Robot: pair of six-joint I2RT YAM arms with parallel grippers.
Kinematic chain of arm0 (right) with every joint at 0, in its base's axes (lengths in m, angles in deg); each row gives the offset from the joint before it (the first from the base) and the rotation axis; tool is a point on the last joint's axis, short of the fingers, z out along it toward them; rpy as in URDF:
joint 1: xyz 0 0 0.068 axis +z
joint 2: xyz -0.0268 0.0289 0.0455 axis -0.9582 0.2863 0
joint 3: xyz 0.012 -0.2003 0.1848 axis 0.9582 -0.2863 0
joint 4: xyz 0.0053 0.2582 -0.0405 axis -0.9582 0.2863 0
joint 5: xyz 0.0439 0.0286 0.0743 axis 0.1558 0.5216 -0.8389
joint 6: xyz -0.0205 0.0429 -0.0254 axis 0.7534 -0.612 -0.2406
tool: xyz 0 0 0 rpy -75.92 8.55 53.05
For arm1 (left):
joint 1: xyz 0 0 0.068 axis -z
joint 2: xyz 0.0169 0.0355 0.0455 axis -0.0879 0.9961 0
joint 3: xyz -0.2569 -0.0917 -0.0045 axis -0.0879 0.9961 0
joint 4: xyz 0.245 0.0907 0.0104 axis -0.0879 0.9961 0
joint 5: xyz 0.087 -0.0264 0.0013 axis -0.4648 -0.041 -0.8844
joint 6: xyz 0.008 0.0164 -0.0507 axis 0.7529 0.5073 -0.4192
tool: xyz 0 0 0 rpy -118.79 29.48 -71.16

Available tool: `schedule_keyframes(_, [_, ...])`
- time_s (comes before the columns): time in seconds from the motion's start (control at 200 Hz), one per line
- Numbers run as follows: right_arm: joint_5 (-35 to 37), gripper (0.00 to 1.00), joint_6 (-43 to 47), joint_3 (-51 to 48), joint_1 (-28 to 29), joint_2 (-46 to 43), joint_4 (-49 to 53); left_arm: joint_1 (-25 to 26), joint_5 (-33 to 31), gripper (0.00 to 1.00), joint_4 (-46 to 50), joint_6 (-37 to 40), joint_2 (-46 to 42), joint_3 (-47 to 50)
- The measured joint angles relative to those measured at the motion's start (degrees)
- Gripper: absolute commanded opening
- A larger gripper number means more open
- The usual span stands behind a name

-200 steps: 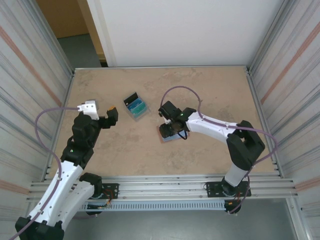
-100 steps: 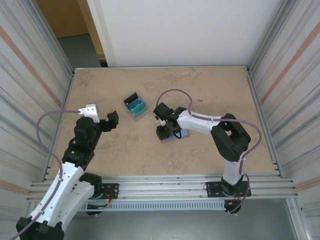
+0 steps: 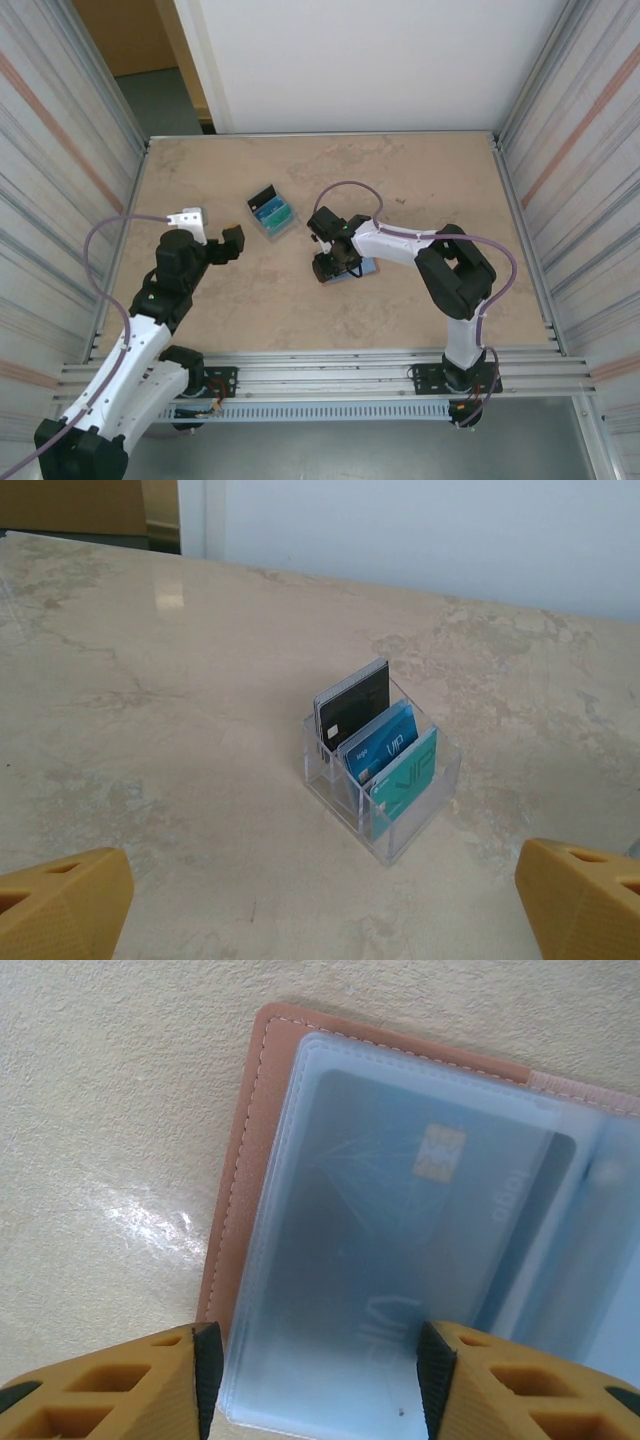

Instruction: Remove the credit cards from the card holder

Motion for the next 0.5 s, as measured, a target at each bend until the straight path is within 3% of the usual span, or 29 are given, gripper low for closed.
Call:
schedule_keyframes(0.135, [-0.09, 0.49, -0.02, -0.04, -0.76, 0.07, -0.39, 0.0, 0.5, 0.99, -0.04, 0.0, 0.33, -0.2])
schedule_keyframes(0.501, [-1.64, 0.22, -0.07, -0.76, -2.1, -0.13, -1.55, 0.02, 2.23, 0.99, 0.15, 0.0, 1.27, -0.98])
